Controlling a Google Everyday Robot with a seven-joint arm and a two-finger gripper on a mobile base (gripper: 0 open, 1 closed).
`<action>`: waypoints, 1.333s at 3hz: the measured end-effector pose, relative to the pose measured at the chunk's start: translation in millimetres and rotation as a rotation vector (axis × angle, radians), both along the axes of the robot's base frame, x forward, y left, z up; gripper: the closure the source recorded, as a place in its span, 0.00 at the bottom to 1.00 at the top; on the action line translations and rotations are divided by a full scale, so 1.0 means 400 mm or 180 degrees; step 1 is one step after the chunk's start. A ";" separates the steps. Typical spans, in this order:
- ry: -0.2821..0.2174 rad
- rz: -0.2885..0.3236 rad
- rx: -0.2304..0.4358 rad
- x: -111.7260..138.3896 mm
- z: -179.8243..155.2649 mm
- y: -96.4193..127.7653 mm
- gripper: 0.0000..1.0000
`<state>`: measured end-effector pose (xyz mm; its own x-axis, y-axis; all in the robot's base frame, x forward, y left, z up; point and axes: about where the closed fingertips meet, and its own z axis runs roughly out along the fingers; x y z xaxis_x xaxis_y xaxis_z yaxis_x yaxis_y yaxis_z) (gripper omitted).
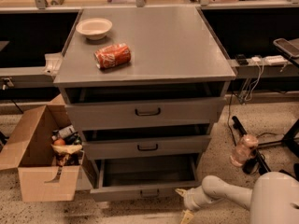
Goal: Close bottom drawer
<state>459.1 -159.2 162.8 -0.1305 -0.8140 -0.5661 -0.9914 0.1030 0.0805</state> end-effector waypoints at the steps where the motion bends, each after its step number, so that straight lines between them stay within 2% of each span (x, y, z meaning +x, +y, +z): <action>1: 0.0000 0.0000 0.0000 0.000 0.000 0.000 0.00; 2: -0.0056 -0.0128 -0.0037 0.025 0.004 -0.012 0.16; 3: -0.0171 -0.0435 -0.0011 0.072 0.022 -0.018 0.39; 4: -0.0255 -0.0649 -0.0039 0.121 0.022 -0.016 0.62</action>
Offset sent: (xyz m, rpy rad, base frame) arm 0.0302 -0.0173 0.0071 -0.0362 -0.0544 -0.1126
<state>507.5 -165.7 171.7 -0.2480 -0.7822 -0.5716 -0.9532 0.3024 -0.0003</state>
